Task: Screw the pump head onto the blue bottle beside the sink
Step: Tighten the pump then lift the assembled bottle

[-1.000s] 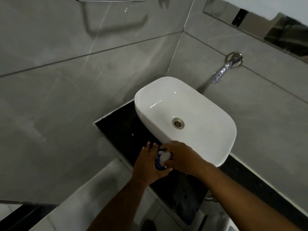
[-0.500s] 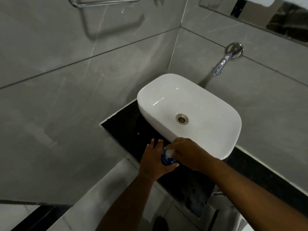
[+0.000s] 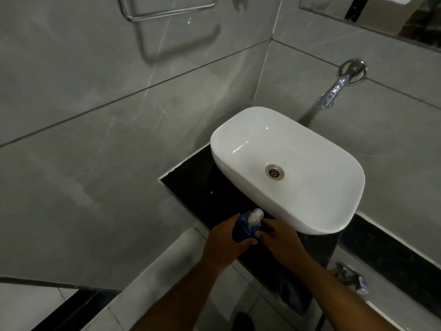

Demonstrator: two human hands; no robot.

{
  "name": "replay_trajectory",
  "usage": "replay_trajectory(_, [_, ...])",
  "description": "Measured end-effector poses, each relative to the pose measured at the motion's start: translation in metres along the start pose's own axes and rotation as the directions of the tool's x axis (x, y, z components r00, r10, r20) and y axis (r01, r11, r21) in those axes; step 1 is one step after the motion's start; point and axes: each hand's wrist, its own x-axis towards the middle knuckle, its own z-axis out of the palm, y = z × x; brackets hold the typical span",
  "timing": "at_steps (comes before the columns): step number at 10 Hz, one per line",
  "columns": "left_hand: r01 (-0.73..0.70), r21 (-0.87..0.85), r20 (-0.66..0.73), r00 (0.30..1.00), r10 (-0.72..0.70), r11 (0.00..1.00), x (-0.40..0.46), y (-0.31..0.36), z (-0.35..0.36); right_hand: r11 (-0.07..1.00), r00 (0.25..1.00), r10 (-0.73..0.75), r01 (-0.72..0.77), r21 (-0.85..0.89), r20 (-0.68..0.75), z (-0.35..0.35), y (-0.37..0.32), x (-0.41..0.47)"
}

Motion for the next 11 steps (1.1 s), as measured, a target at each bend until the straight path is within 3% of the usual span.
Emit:
replay_trajectory(4, [0.119, -0.047, -0.231, 0.965, -0.126, 0.992, 0.052, -0.041, -0.086, 0.988, 0.988, -0.144, 0.146, -0.049, 0.055, 0.056, -0.075, 0.103])
replay_trajectory(9, [0.204, 0.015, -0.301, 0.935, -0.191, 0.979, 0.102, -0.070, -0.165, 0.984, 0.984, -0.177, 0.177, -0.029, 0.009, 0.102, -0.146, 0.180])
replay_trajectory(10, [0.192, -0.014, -0.280, 0.941, -0.188, 0.981, 0.102, -0.073, -0.167, 0.984, 0.984, -0.172, 0.174, -0.040, 0.053, 0.106, -0.148, 0.175])
replay_trajectory(11, [0.152, 0.028, -0.197, 0.970, -0.144, 0.988, 0.093, -0.073, -0.176, 0.983, 0.983, -0.182, 0.182, -0.003, -0.037, 0.079, -0.169, 0.167])
